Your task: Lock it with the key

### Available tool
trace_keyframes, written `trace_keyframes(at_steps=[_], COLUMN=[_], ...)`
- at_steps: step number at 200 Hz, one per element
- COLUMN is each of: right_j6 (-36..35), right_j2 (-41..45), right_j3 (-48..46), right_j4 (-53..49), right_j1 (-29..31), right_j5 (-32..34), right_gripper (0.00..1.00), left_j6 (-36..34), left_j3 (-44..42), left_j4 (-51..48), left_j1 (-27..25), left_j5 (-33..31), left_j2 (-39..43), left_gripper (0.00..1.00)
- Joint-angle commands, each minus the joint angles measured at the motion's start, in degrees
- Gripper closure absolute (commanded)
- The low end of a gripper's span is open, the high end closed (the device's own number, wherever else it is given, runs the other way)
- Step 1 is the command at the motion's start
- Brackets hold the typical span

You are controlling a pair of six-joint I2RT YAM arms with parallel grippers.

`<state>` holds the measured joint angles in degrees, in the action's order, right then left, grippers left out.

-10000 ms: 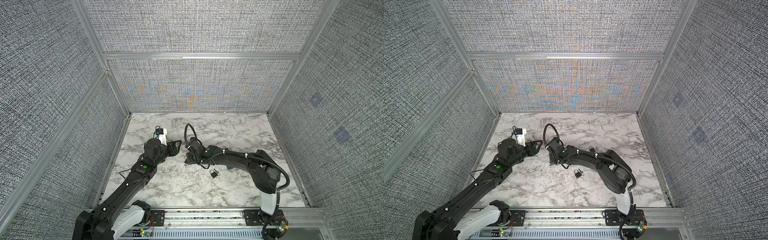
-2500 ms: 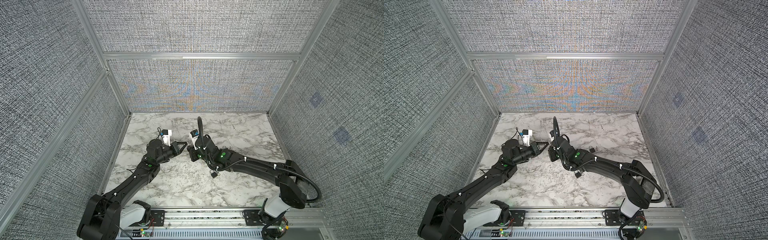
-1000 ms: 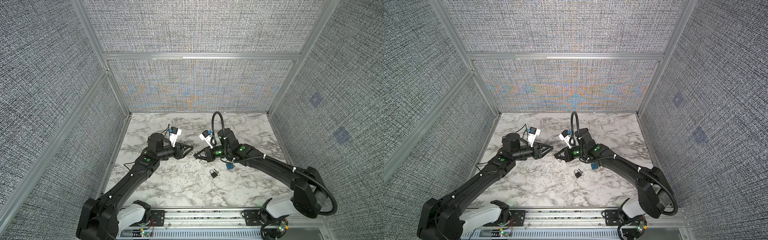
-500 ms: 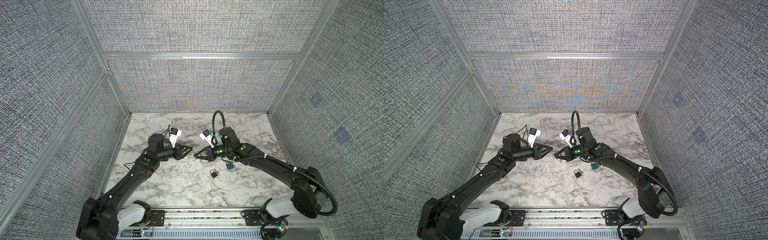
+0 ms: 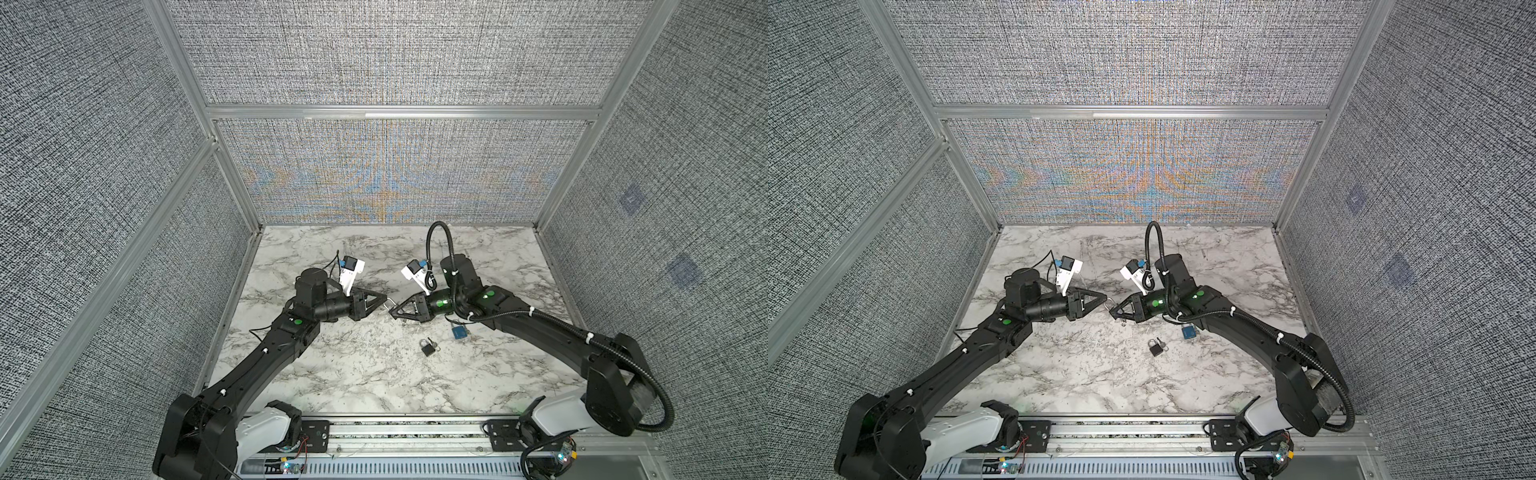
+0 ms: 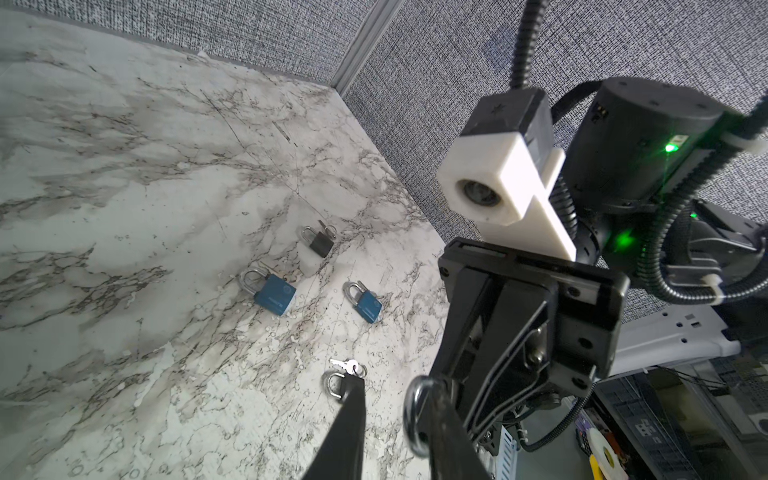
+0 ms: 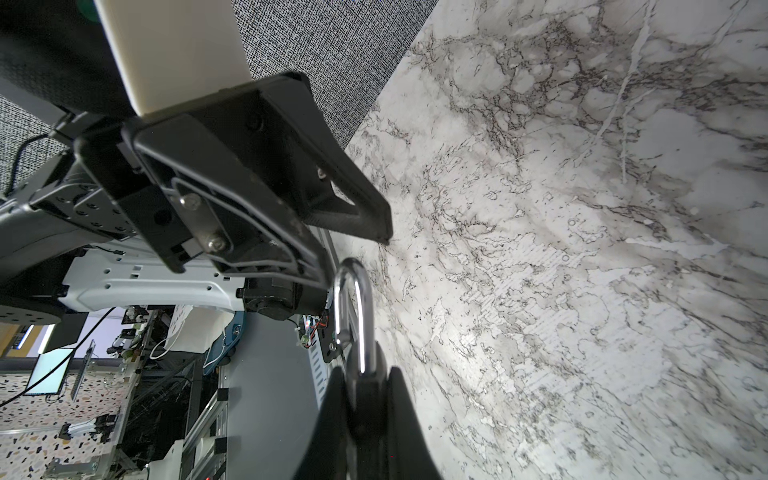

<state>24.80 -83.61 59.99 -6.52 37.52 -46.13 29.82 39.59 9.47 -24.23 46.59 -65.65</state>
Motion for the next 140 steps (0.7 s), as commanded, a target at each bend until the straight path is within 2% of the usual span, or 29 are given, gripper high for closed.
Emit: trace_keyframes(at_steps=[1,47,97,140], right_j6=[0.3,0.5,0.7,1.1], right_j2=[0.1,-0.3,-0.4,0.2], right_j3=[0.1,0.2,0.5,0.7], right_j4=[1.8,1.9,2.1,2.5], right_j1=[0.0,0.0,0.1,0.0], right_j5=[-1.6,-1.9,-2.1,-2.8], right_gripper=[1.0,1.0,1.0,1.0], left_j6=[0.5,1.8,2.0,2.1], left_j3=[-0.2,-0.4,-0.6,-1.0], left_j4=[3.3,5.2,5.5,5.5], left_j1=[0.0,0.0,0.0,0.0], left_j5=[2.1,3.5,3.8,4.0], left_j2=[-0.3,-0.6,-1.0,-1.4], left_gripper=[0.75,0.77,0.89,0.9])
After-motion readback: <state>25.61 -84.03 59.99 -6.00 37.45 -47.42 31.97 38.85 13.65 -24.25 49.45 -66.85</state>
